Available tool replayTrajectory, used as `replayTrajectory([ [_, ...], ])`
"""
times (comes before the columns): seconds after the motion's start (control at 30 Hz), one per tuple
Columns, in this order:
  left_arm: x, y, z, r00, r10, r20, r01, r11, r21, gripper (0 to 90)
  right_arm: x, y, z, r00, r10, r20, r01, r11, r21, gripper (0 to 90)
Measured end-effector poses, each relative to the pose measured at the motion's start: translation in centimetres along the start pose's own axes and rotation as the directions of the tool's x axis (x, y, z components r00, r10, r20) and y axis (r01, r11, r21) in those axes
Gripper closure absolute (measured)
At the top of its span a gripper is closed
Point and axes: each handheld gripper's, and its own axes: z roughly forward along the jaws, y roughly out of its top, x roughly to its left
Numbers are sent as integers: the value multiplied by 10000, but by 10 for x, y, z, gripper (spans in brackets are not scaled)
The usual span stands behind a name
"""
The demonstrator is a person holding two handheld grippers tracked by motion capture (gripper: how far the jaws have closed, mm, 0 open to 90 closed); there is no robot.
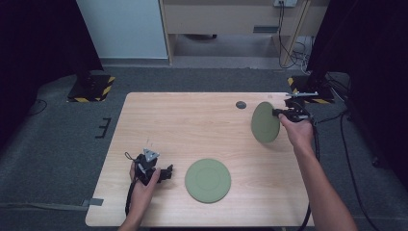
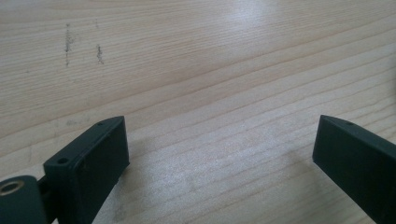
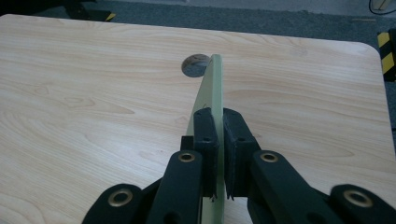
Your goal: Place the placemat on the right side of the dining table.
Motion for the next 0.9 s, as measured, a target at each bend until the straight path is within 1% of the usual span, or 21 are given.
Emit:
replayTrajectory([
  [0.13,1,0,0,10000,-26,-44,26,10000,25,32,-12,-4,1,9999,93,126,-93,10000,33,859],
  [0.5,1,0,0,10000,-33,-86,34,10000,73,32,-27,-12,5,9989,196,419,-204,9996,190,859],
  [0.67,2,0,1,10000,-32,-86,33,9999,95,32,-39,-20,9,9973,414,599,-435,9985,344,858],
  [0.7,2,0,1,10000,-32,-86,33,9999,95,32,-39,-20,9,9973,414,599,-435,9985,344,858],
  [0.9,1,0,1,10000,-32,-92,33,9999,123,32,-49,-28,14,9958,601,688,-636,9968,487,858],
])
